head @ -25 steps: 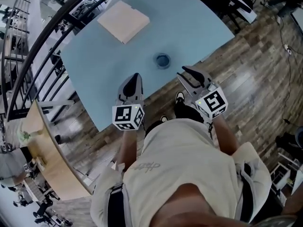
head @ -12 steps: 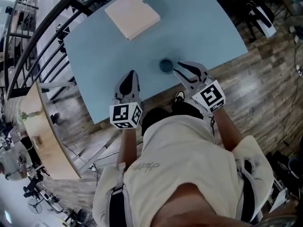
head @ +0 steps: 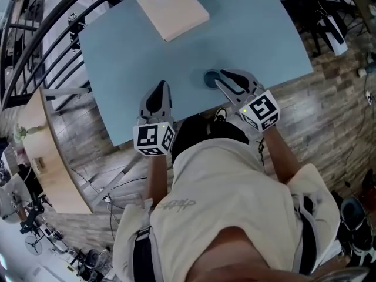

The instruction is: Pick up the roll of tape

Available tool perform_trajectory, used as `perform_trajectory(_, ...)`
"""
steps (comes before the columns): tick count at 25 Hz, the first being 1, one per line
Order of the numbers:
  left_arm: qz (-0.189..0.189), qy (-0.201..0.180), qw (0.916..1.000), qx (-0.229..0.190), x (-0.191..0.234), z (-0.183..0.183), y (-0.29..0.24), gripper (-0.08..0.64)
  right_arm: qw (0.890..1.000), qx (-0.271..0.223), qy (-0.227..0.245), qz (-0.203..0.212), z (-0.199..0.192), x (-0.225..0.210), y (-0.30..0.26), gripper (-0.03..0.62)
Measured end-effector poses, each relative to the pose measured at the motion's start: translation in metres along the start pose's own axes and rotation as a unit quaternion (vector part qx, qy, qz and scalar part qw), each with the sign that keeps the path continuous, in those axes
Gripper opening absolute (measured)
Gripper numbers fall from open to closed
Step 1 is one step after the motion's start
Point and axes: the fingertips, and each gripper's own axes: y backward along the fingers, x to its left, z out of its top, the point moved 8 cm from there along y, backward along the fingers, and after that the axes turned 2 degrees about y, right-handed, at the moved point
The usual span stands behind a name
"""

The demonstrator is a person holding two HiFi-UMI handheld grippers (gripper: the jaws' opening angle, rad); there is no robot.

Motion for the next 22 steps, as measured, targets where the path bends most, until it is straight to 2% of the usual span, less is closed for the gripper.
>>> perform_trajectory(9,-0.037,-0.030,0.9985,-0.029,0.045,0.015,-0.009,0.020,0.998,0.048,0.005,-0.043,0.005,0.014,-0.038,0.113)
perform_trajectory(13,-0.049,-0.070,0.9960,-0.026,0.054,0.009,-0.014,0.020,0.995,0.087,-0.011,-0.050,-0.014,0.016,-0.057,0.114)
perform_trajectory(17,-0.061,-0.052,0.9967,-0.016,0.062,0.000,-0.016,0.020,0.990,0.123,-0.011,-0.062,-0.032,0.014,-0.066,0.114)
perform_trajectory(22,-0.050,-0.020,0.9985,0.001,0.071,-0.013,-0.018,0.020,0.983,0.170,-0.029,-0.059,-0.064,0.011,-0.074,0.114)
